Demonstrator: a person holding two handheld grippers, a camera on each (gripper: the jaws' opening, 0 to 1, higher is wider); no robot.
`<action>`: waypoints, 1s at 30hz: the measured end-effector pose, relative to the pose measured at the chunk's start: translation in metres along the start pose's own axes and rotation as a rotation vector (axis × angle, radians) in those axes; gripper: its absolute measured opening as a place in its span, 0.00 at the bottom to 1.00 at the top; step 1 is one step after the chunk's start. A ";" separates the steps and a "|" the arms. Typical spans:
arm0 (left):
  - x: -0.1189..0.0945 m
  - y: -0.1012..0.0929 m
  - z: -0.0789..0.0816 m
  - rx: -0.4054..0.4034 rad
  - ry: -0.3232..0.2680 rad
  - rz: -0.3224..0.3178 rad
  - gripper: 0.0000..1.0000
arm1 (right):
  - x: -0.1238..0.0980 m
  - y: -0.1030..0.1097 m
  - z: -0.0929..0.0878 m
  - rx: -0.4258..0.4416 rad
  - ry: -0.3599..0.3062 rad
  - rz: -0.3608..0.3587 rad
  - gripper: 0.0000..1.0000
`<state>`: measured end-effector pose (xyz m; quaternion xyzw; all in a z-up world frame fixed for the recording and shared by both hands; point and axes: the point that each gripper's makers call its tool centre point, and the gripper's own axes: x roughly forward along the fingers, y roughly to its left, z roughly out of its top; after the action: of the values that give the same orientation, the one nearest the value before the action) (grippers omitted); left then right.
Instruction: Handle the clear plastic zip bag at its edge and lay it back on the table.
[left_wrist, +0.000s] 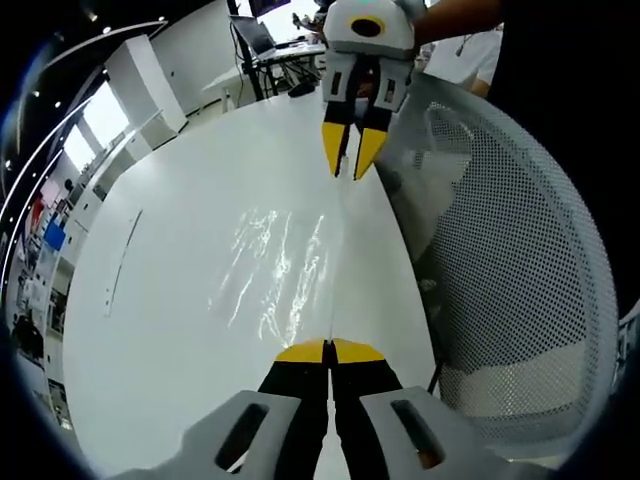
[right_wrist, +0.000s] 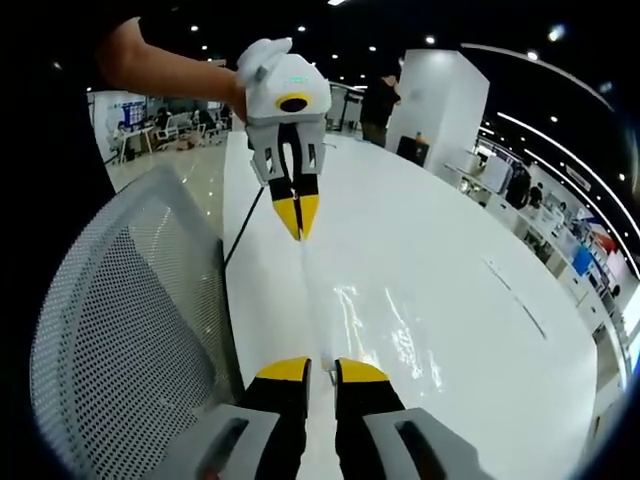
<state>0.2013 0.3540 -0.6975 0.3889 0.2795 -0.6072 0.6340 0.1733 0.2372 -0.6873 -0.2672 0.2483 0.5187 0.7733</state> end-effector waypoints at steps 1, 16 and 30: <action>0.000 -0.001 0.001 -0.001 0.002 0.001 0.00 | -0.002 -0.001 0.001 0.004 0.002 0.001 0.08; 0.001 -0.001 0.006 0.013 -0.006 0.015 0.00 | -0.019 -0.019 0.023 0.015 0.017 -0.006 0.15; -0.001 0.002 0.018 0.048 -0.013 0.037 0.00 | -0.005 -0.021 0.020 0.019 0.032 0.010 0.13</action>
<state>0.2009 0.3398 -0.6865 0.4053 0.2535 -0.6042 0.6375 0.1938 0.2411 -0.6660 -0.2667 0.2671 0.5159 0.7690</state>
